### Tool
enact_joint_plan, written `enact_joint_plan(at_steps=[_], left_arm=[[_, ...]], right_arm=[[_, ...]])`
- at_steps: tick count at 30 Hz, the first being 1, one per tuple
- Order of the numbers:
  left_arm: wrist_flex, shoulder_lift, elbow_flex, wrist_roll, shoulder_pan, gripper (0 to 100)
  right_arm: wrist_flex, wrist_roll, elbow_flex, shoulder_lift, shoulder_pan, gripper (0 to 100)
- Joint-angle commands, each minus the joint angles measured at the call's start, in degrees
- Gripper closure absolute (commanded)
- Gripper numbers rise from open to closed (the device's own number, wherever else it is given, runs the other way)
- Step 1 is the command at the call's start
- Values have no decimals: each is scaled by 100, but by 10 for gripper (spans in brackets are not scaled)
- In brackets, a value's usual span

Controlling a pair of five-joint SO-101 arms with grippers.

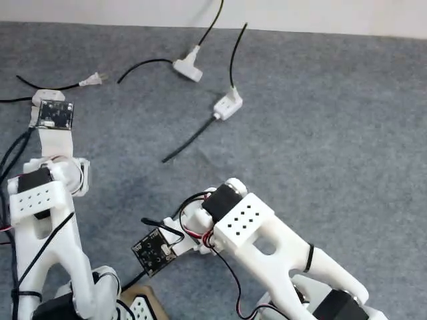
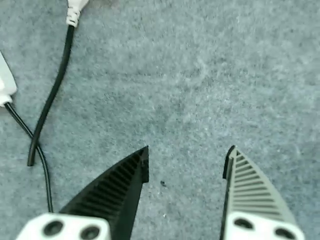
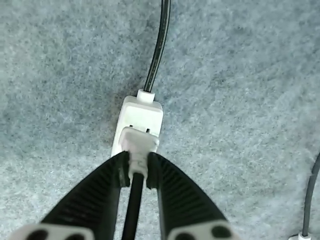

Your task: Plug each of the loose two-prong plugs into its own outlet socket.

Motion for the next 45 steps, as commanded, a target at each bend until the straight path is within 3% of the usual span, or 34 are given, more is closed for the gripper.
enact_joint_plan(at_steps=[1, 7, 21, 28, 40, 45], left_arm=[[105, -189, -400, -9, -31, 741], [554, -189, -1156, 343, -40, 741], [615, -189, -2229, 589, -1015, 741], [624, -189, -2299, 589, -1059, 742], [958, -198, -2730, 976, -1015, 744], [958, -233, -2747, 993, -1042, 744]], right_arm=[[-207, 88, 40, -84, -40, 990], [-277, 79, 92, 391, -40, 990], [-75, 229, 84, 927, -4, 990], [92, 404, 66, 971, 462, 990], [-48, 536, 75, 1007, 462, 990], [-286, 536, 110, 1771, 462, 990]])
